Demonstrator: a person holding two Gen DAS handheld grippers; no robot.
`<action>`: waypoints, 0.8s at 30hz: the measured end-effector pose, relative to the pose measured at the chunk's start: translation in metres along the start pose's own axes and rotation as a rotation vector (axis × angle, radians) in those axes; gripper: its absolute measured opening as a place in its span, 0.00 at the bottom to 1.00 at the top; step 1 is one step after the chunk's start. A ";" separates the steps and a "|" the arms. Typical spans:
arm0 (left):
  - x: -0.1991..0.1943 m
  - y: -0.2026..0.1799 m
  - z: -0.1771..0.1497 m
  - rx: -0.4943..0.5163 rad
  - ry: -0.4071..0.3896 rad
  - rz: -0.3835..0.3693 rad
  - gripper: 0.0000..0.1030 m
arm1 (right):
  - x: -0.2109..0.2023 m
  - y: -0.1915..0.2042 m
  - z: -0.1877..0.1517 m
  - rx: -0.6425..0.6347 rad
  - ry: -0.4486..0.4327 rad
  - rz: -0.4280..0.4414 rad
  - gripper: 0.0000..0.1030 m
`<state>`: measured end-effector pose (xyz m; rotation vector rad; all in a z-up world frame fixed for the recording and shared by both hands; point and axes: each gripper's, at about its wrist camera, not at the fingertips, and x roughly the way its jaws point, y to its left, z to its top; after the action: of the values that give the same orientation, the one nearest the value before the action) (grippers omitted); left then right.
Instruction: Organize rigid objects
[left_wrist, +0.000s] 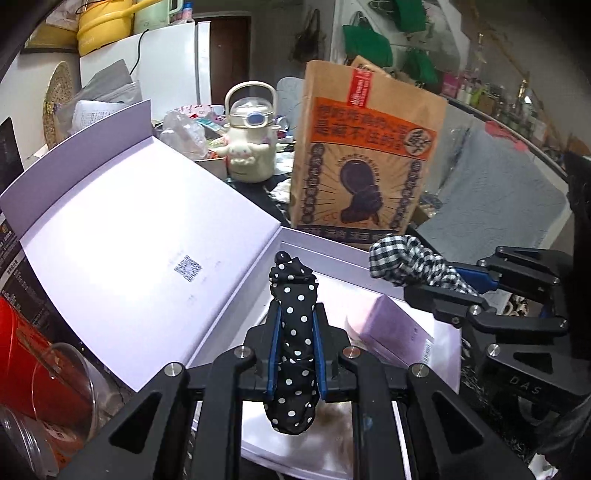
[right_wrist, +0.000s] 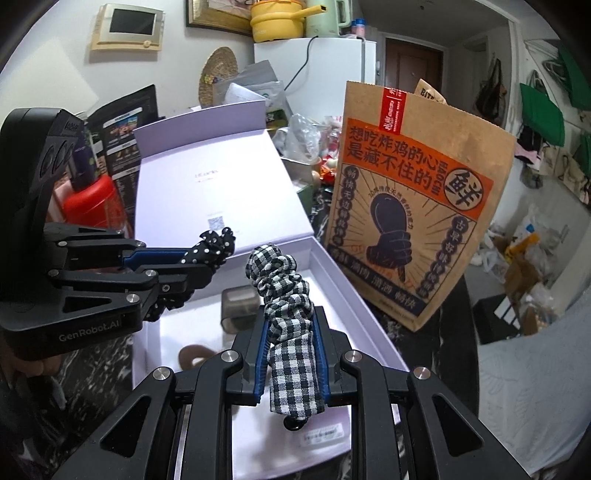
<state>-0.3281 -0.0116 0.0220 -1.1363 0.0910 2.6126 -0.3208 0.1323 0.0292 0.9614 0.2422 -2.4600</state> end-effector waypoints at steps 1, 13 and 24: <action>0.002 0.000 0.000 0.003 0.003 0.009 0.15 | 0.002 -0.001 0.001 0.002 0.002 -0.004 0.21; 0.031 0.009 0.002 -0.013 0.073 0.035 0.15 | 0.021 -0.009 0.006 0.034 0.030 -0.014 0.21; 0.034 0.009 0.003 -0.002 0.052 0.053 0.15 | 0.024 -0.007 0.007 0.036 0.049 -0.035 0.27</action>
<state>-0.3543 -0.0113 -0.0014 -1.2190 0.1308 2.6304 -0.3438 0.1275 0.0174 1.0418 0.2342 -2.4826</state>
